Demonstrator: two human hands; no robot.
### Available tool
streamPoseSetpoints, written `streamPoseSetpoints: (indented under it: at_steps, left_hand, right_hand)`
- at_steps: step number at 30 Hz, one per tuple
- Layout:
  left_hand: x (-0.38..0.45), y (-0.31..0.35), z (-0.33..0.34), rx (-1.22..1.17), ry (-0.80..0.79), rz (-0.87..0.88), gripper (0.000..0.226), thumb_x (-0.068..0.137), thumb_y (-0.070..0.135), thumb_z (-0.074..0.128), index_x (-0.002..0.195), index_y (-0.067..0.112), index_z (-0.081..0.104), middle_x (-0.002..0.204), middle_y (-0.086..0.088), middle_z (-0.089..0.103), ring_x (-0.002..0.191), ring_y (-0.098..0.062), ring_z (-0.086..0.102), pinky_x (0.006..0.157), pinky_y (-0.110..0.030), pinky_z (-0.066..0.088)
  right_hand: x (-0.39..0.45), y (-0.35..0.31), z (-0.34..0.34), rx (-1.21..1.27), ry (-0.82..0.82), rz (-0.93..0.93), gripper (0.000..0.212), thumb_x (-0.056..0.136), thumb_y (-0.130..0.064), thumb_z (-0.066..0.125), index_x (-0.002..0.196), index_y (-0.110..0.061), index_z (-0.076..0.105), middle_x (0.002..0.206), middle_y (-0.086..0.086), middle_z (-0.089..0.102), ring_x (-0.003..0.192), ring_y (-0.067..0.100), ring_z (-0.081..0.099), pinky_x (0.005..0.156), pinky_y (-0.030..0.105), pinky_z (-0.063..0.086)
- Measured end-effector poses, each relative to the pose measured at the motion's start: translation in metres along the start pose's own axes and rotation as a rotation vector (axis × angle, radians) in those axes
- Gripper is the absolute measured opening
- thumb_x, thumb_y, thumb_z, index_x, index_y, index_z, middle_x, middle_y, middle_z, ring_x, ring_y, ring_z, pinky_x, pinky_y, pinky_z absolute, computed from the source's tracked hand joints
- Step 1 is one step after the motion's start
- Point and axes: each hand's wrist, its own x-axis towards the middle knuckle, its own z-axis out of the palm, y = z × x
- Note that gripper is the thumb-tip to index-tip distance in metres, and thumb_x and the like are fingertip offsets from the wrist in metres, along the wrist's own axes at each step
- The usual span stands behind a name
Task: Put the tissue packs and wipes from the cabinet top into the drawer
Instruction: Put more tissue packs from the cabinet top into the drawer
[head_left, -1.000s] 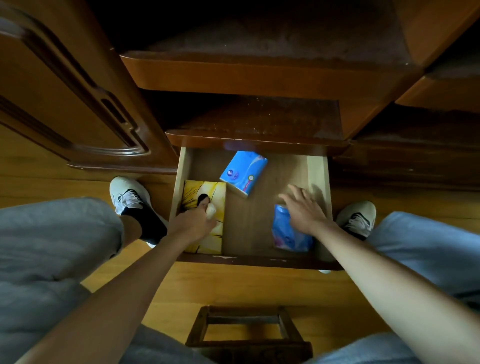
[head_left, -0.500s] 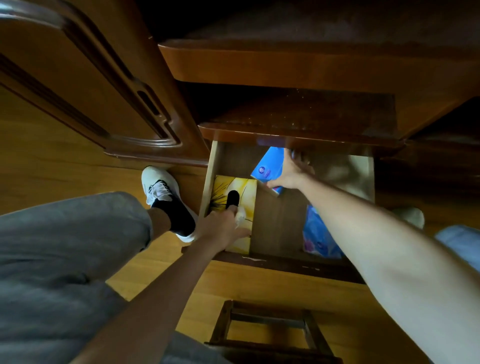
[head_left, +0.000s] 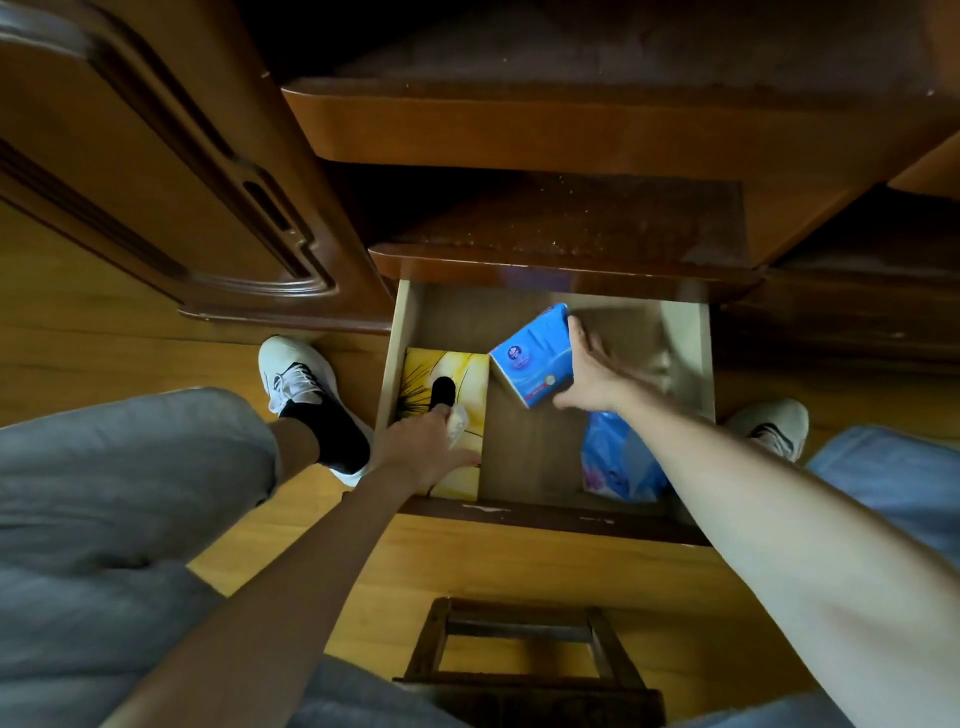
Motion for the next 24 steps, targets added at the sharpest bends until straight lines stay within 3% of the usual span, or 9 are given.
streamPoseSetpoints:
  at_steps: [3,5,7,10,12,16,20,24]
  left_hand:
    - [0.001,0.000,0.002,0.012,0.012,0.003,0.091,0.076,0.080,0.058,0.145,0.021,0.043,0.114,-0.002,0.070,0.096,-0.020,0.068,0.059,-0.028,0.040]
    - [0.002,0.000,0.002,0.014,-0.001,-0.010,0.094,0.076,0.080,0.057,0.147,0.020,0.042,0.117,-0.003,0.070,0.099,-0.022,0.068,0.063,-0.029,0.044]
    - [0.002,0.000,0.002,0.013,0.000,-0.014,0.094,0.076,0.079,0.059,0.147,0.020,0.042,0.118,-0.004,0.070,0.101,-0.022,0.069,0.064,-0.028,0.045]
    - [0.002,0.001,0.003,-0.001,0.002,-0.035,0.091,0.077,0.076,0.062,0.146,0.020,0.043,0.117,-0.003,0.071,0.102,-0.021,0.069,0.064,-0.027,0.043]
    - [0.002,0.001,0.003,0.002,-0.008,-0.038,0.090,0.077,0.076,0.062,0.146,0.021,0.043,0.117,-0.003,0.071,0.101,-0.021,0.069,0.064,-0.027,0.042]
    - [0.002,0.000,0.001,-0.012,-0.015,-0.029,0.090,0.077,0.076,0.062,0.146,0.021,0.044,0.115,-0.003,0.071,0.099,-0.021,0.069,0.063,-0.027,0.041]
    - [0.003,0.001,-0.001,-0.056,-0.026,-0.041,0.090,0.071,0.079,0.064,0.141,0.024,0.047,0.107,-0.002,0.072,0.092,-0.021,0.068,0.059,-0.028,0.039]
    - [0.001,0.003,-0.003,-0.092,0.001,-0.062,0.089,0.071,0.080,0.057,0.141,0.027,0.045,0.103,-0.001,0.072,0.087,-0.020,0.068,0.059,-0.029,0.047]
  right_hand:
    - [0.005,-0.017,0.004,0.210,0.038,0.089,0.126,0.076,-0.061,0.075,0.162,-0.030,-0.011,0.171,0.009,-0.004,0.157,0.035,0.002,0.122,0.060,0.018]
    - [0.005,-0.036,0.013,0.215,0.082,0.141,0.143,0.064,-0.075,0.078,0.161,-0.026,-0.014,0.171,0.009,-0.014,0.157,0.036,-0.006,0.121,0.058,0.015]
    - [0.004,-0.048,0.027,0.170,0.141,0.172,0.154,0.057,-0.074,0.084,0.160,-0.020,-0.017,0.170,0.010,-0.013,0.156,0.038,-0.006,0.119,0.056,0.024]
    - [0.003,-0.047,0.039,0.052,0.257,0.154,0.151,0.055,-0.060,0.092,0.160,-0.016,-0.008,0.166,0.010,0.007,0.153,0.038,0.014,0.104,0.049,0.045]
    - [0.006,-0.037,0.035,-0.006,0.263,0.099,0.150,0.055,-0.057,0.093,0.159,-0.017,-0.007,0.163,0.010,0.012,0.150,0.035,0.020,0.103,0.048,0.046]
    - [0.007,-0.010,0.017,-0.173,0.106,-0.033,0.153,0.056,-0.050,0.093,0.159,-0.021,-0.015,0.168,0.008,-0.001,0.154,0.035,0.007,0.115,0.054,0.032]
    - [-0.013,-0.009,0.032,-0.261,-0.044,-0.234,0.150,0.057,-0.051,0.094,0.160,-0.025,-0.011,0.169,0.005,-0.001,0.154,0.034,0.007,0.115,0.058,0.031]
    - [-0.032,-0.020,0.065,-0.151,-0.154,-0.344,0.111,0.081,-0.064,0.071,0.162,-0.026,0.005,0.168,0.004,0.013,0.152,0.031,0.016,0.110,0.057,0.036]
